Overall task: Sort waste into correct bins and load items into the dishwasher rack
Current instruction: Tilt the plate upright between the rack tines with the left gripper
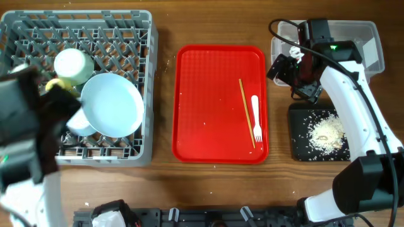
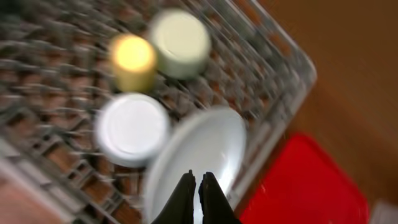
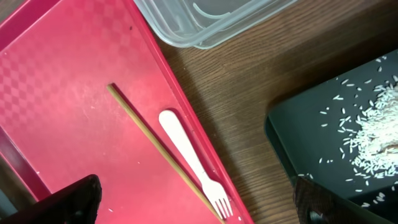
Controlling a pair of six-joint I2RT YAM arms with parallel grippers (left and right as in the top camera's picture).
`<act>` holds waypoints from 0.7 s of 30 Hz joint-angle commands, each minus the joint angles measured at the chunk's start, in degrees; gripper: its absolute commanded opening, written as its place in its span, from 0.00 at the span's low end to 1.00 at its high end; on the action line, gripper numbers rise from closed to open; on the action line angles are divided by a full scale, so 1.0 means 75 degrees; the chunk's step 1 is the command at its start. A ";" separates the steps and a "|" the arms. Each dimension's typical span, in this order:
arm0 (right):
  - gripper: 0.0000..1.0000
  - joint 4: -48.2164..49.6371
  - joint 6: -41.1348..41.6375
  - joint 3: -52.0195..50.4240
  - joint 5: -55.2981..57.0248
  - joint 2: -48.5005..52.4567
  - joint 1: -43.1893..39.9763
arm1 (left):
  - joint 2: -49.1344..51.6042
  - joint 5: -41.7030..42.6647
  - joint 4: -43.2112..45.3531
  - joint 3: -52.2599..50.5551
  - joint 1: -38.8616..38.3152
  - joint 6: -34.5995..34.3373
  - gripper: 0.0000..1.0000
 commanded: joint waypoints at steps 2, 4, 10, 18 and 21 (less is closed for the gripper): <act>1.00 0.0469 -0.0178 -0.0067 -0.0064 -0.0026 0.0006 | 0.0070 0.0629 -0.0184 0.0003 0.2401 -0.0128 0.04; 1.00 0.0740 -0.0175 -0.0067 -0.0064 -0.0026 0.0006 | 0.0493 0.0930 -0.0181 0.0003 0.2766 -0.0128 0.04; 1.00 0.1378 -0.0166 -0.0067 -0.0064 -0.0026 0.0006 | 0.2652 0.2328 -0.0219 0.0003 0.2935 0.0592 0.04; 1.00 0.1746 -0.0166 -0.0067 -0.0064 -0.0026 0.0006 | 0.3736 0.4931 -0.0286 0.0003 0.2914 0.2291 0.04; 1.00 0.1746 -0.0166 -0.0067 -0.0064 -0.0026 0.0006 | 0.3739 0.4925 -0.0475 0.0003 0.2774 0.2445 0.04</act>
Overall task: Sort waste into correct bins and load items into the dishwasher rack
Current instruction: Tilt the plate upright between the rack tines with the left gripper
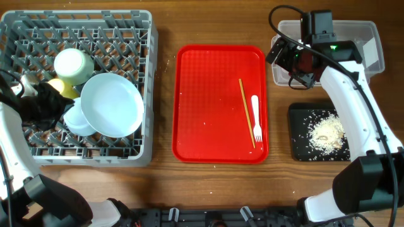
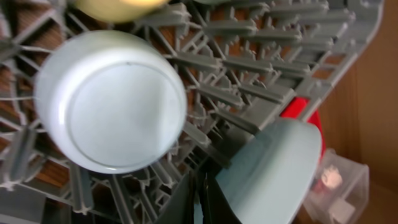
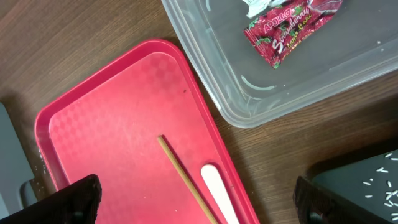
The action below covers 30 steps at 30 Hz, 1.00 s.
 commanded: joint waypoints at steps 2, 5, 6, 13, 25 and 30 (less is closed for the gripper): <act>1.00 0.0026 -0.0134 -0.0064 -0.0064 -0.0026 0.0006 | -0.0085 0.0618 -0.0210 0.0009 -0.0338 0.0583 0.04; 1.00 0.0023 -0.0137 -0.0064 -0.0064 -0.0026 0.0006 | -0.0087 0.0624 -0.0291 0.0009 -0.0921 0.0586 0.04; 1.00 0.0026 -0.0137 -0.0064 -0.0064 -0.0026 0.0006 | -0.0087 0.0624 -0.0315 0.0009 -0.1134 0.0583 0.04; 1.00 0.0026 -0.0137 -0.0064 -0.0064 -0.0026 0.0006 | -0.0589 0.0577 -0.0291 0.0026 -0.1731 0.0580 0.04; 1.00 0.0026 -0.0134 -0.0064 -0.0064 -0.0026 0.0006 | -0.3926 -0.1448 -0.0213 0.0026 -0.1687 -0.0350 1.00; 1.00 0.0784 -0.0137 -0.0064 -0.0061 -0.0026 0.0006 | -0.4430 -0.2690 -0.0632 0.0026 -0.1687 -0.1647 1.00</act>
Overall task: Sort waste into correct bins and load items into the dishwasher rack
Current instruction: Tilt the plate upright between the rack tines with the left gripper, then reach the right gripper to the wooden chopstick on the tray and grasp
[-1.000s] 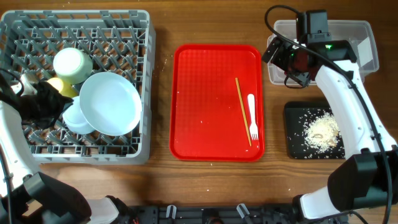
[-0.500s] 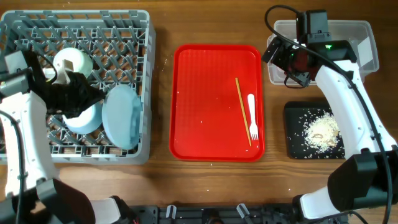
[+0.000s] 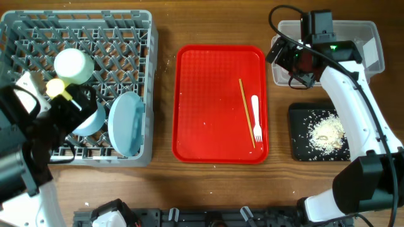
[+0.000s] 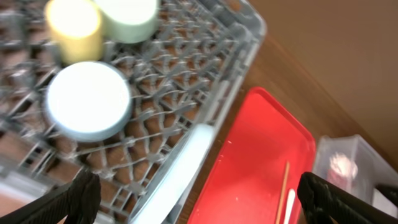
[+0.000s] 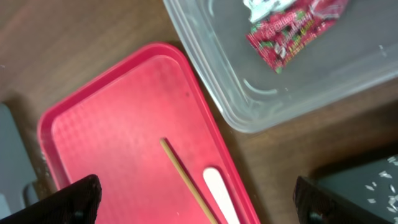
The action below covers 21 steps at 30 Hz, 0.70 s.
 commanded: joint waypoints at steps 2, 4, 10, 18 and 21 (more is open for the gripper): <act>1.00 0.1067 -0.0128 -0.0061 -0.0067 -0.0026 0.0006 | -0.0163 -0.1533 -0.0472 0.0029 0.0035 -0.1469 1.00; 1.00 0.1253 0.0484 -0.0061 -0.0187 -0.0026 0.0006 | -0.0149 -0.1763 -0.0676 0.0029 0.0035 -0.1789 1.00; 1.00 0.0388 0.0848 -0.0064 -0.2031 -0.0015 0.0169 | -0.0131 -0.1775 -0.1125 0.0029 0.0035 -0.1821 1.00; 1.00 -0.1023 -0.1029 -0.0242 0.0586 0.0688 0.2457 | -0.0122 -0.2020 -0.1431 0.0026 0.0035 -0.1821 1.00; 0.77 -0.1008 -0.0938 -0.0510 0.1198 0.1081 0.2801 | -0.0122 -0.2022 -0.1585 0.0026 0.0035 -0.1818 1.00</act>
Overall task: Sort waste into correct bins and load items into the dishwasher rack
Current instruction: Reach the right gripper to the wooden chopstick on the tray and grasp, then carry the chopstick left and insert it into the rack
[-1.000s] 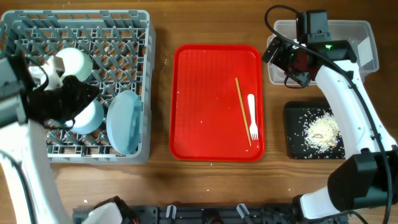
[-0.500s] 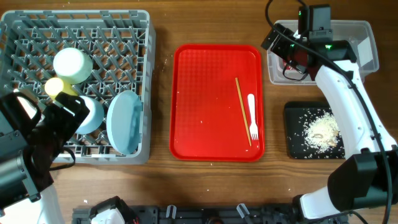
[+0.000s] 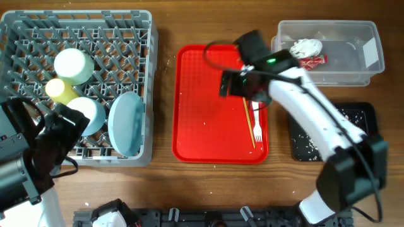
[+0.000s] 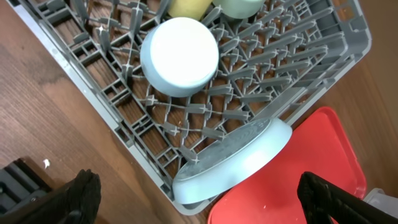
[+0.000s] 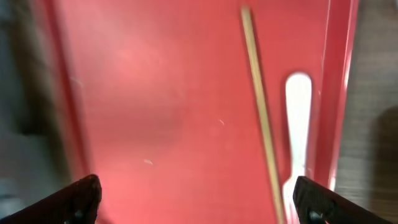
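The grey dishwasher rack (image 3: 38, 38) holds a pale green cup (image 3: 71, 65), a yellow cup (image 3: 55, 88), an upturned light blue bowl (image 4: 179, 55) and a light blue plate (image 3: 126, 132) standing on edge. My left gripper (image 3: 63, 123) is open above the rack's front left part, holding nothing. On the red tray (image 3: 208, 107) lie a wooden chopstick (image 5: 261, 112) and a white fork (image 5: 297, 130). My right gripper (image 3: 232, 83) hangs open over the tray, just left of the chopstick.
A clear bin (image 3: 353, 69) at the back right holds a red wrapper (image 3: 312, 60) and crumpled white waste (image 3: 305, 46). A black tray with rice (image 3: 303, 142) lies in front of it, mostly under my right arm. The rack's front wall (image 4: 124, 134) nears the table edge.
My right gripper has gone from beside the clear bin to over the red tray, next to the chopstick and fork. My left gripper has drawn back a little; the plate has not moved.
First my left gripper was shut at the plate, which lay flat across the rack, and it was still so a moment later. Then the plate stood on edge and the gripper was open. My right gripper stayed open near the bin, and is now over the tray.
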Controlling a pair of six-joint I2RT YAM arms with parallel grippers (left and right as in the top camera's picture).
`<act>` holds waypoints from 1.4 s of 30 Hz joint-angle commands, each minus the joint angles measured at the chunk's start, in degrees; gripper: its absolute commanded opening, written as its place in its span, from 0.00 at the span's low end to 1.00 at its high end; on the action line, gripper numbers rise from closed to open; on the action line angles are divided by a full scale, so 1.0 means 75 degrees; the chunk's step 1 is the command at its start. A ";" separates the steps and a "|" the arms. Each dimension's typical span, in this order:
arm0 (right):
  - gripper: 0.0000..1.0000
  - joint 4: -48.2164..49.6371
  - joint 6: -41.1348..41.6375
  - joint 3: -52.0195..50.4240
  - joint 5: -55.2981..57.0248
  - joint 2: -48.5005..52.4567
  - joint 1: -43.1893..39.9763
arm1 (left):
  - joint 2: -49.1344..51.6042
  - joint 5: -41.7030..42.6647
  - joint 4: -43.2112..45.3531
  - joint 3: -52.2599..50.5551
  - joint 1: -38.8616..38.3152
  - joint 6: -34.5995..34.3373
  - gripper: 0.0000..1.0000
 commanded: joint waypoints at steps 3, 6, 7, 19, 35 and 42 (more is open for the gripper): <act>0.51 0.0055 -0.0364 -0.0356 0.1224 0.1233 0.0125 | 0.0020 -0.0160 -0.0184 0.0026 0.0032 -0.0128 1.00; 0.51 0.0213 -0.0845 -0.0356 0.1201 0.1699 0.0125 | 0.0020 -0.0160 -0.0195 0.0026 0.0032 -0.0128 1.00; 0.51 0.0300 -0.1023 -0.0356 0.1204 0.1868 0.0122 | 0.0020 -0.0160 -0.0216 0.0026 0.0032 -0.0128 1.00; 0.32 0.0688 -0.2296 -0.0356 0.0160 0.2384 0.0122 | 0.0079 -0.0160 -0.0245 0.0026 0.0032 -0.0105 1.00; 0.04 0.1262 -0.1751 0.1259 -0.3963 0.2218 0.0125 | 0.0187 -0.0157 -0.0356 0.0012 0.0032 -0.0108 1.00; 0.04 0.4415 0.1754 0.2200 -0.4698 0.2244 0.0353 | 0.0187 -0.0157 -0.0391 0.0012 0.0032 -0.0108 1.00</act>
